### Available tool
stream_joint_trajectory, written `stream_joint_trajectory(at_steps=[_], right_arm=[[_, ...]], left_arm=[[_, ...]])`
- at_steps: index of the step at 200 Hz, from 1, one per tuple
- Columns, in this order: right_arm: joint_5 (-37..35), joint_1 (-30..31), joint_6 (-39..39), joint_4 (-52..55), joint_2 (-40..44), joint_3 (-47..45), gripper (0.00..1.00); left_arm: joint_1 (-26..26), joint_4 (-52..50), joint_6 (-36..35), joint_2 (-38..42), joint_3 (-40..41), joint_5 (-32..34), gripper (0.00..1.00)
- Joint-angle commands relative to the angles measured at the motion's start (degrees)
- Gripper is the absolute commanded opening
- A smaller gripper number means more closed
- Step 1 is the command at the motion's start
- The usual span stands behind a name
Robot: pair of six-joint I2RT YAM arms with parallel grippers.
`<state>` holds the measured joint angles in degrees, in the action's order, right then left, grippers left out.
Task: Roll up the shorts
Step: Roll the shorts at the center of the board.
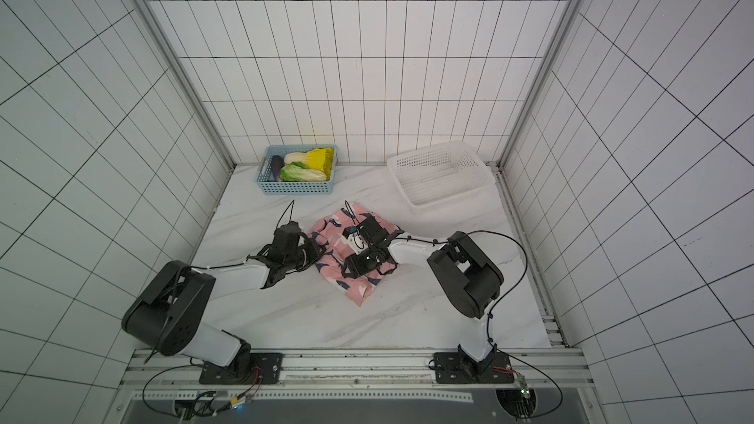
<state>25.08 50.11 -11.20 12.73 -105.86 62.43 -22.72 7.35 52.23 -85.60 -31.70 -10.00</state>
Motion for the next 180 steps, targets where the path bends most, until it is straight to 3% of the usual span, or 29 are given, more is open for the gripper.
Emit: stream_joint_trajectory(at_steps=[1, 52, 99, 102, 105, 123, 151, 180], right_arm=[[-18.28, 2.67, 5.21, 13.26, 3.39, 0.65, 0.50], [-27.80, 13.76, 11.11, 16.07, 6.59, 6.96, 0.60], [-27.89, 19.37, 12.84, 11.16, 3.56, 8.13, 0.69], [-28.00, 19.60, 12.76, 10.92, 3.42, 8.21, 0.91], [-27.94, 19.79, 12.78, 10.46, 3.28, 8.15, 1.00], [-27.30, 20.59, 13.81, 8.86, 1.94, 8.42, 0.99], [-32.05, 21.48, 14.15, 7.34, -1.37, 8.63, 1.00], [-39.13, 21.48, 13.55, 4.84, -3.77, 7.62, 0.87]], left_arm=[[0.48, -10.12, -0.77, 2.70, -1.46, 5.75, 0.00], [0.40, -16.29, 0.84, 1.73, -4.27, 7.08, 0.00], [0.42, -19.31, 1.49, -0.64, -7.31, 6.75, 0.00], [0.40, -19.35, 1.48, -0.70, -7.32, 6.64, 0.00], [0.44, -19.32, 1.58, -0.70, -7.44, 6.54, 0.00], [0.48, -20.00, 2.04, -1.10, -8.00, 6.48, 0.00], [0.48, -20.65, 2.74, -1.50, -8.77, 5.87, 0.00], [0.57, -20.91, 3.13, -1.19, -9.08, 5.08, 0.00]])
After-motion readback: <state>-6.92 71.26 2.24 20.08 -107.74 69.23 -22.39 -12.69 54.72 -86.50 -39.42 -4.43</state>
